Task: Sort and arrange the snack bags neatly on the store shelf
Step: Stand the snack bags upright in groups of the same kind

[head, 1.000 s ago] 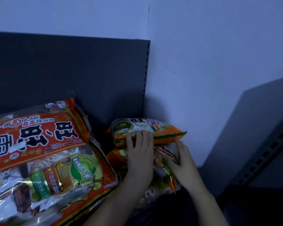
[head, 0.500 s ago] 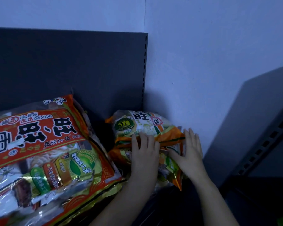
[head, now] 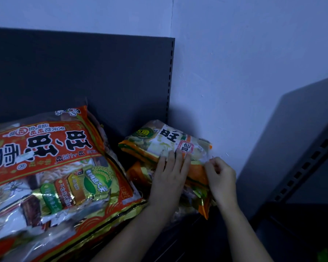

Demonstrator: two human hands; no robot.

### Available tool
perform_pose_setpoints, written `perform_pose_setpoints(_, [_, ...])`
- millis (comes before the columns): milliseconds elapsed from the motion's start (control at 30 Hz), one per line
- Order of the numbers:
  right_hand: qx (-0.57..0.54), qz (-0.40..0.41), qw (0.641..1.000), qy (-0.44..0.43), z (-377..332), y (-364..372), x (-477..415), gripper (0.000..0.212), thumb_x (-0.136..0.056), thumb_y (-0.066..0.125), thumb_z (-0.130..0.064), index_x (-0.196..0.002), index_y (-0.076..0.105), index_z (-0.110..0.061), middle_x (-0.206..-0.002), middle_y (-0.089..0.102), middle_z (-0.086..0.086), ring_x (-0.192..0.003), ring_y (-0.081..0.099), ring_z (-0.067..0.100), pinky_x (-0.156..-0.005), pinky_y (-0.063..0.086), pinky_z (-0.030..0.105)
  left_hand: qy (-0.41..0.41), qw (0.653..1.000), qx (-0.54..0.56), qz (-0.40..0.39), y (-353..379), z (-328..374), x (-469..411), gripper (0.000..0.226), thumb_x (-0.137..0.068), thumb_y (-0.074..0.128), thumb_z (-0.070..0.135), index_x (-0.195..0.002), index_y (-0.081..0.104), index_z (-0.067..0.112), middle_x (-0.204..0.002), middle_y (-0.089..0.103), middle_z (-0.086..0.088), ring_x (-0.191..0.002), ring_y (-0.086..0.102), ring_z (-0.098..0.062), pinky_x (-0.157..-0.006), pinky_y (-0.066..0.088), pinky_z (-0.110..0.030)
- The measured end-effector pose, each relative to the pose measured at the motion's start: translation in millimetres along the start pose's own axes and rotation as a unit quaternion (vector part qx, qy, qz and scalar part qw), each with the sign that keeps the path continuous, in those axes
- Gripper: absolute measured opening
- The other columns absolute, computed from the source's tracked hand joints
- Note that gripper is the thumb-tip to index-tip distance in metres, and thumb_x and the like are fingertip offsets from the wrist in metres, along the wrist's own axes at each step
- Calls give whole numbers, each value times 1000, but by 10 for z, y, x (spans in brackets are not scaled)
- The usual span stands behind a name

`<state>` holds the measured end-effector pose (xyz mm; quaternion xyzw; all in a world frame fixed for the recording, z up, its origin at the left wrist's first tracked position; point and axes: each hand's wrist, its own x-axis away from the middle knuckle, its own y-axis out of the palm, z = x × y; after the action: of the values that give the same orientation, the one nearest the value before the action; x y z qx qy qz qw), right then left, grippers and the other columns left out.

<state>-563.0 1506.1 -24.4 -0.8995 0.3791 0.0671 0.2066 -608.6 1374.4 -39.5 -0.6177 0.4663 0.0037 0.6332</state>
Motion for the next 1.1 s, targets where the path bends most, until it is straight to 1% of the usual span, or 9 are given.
perform_pose_setpoints(100, [9,-5,996,90,4,8,-17,18,-86,61,-33,-76,54,-19,-76,61,1,-70,56,16,-62,45,30,-4,1000,0,-16,-35,-11,41,62,-66,58,20,-125,43,9,-117,64,-10,-108,60,-28,-93,34,-41])
perform_pose_setpoints(233, [34,-71,973,217,22,-30,-51,82,-70,52,-75,-127,44,-17,-122,54,8,-113,53,31,-91,45,38,-9,1000,17,4,-29,11,96,47,-74,48,17,-121,46,10,-113,68,-7,-103,63,-25,-90,34,-41])
perform_pose_setpoints(333, [-111,-155,931,311,-20,-29,-62,93,-70,61,-69,-138,35,-10,-125,55,8,-107,58,29,-68,46,28,-15,998,55,-25,-46,1,135,44,-78,37,14,-120,49,11,-112,69,-7,-106,60,-25,-89,34,-40])
perform_pose_setpoints(433, [-130,-183,929,294,0,0,-71,103,-59,67,-68,-140,34,-12,-128,57,13,-104,60,29,-70,48,29,-20,986,99,-133,-199,-48,143,68,-58,62,34,-122,58,11,-119,65,-7,-115,54,-27,-95,30,-43])
perform_pose_setpoints(567, [-163,-201,929,265,-36,-48,-68,49,-81,66,-39,-117,42,-17,-90,60,0,-76,60,15,-54,50,22,-90,934,310,-151,-617,-38,-54,72,-63,38,40,-132,47,24,-141,41,7,-139,19,-13,-116,-8,-41])
perform_pose_setpoints(667, [-171,-209,927,259,-55,-105,-30,54,-87,63,-24,-132,35,-18,-91,55,-1,-69,56,11,-40,46,13,-153,942,272,-120,-857,-34,-454,57,-81,44,40,-133,43,18,-141,41,1,-139,21,-19,-118,-4,-44])
perform_pose_setpoints(767, [-188,-218,922,258,-51,-117,-20,52,-81,70,-21,-121,36,-23,-86,58,-4,-74,60,15,-52,51,22,-205,952,106,-202,-862,-236,-847,78,-88,44,56,-144,25,6,-153,22,-18,-143,12,-34,-115,2,-53])
perform_pose_setpoints(900, [-208,-224,915,265,-21,-114,-50,57,-75,75,-20,-117,36,-24,-91,59,-2,-80,62,18,-56,53,25,-343,885,78,-306,-585,-669,-858,95,-88,41,64,-149,4,1,-155,0,-26,-143,0,-42,-114,2,-57])
perform_pose_setpoints(1100, [-243,-224,908,258,28,-122,-92,58,-72,76,-11,-120,44,-18,-110,63,9,-96,63,28,-79,53,38,-402,865,140,-265,-370,-732,-571,100,-78,41,78,-139,29,-2,-138,40,-18,-124,41,-35,-98,34,-39])
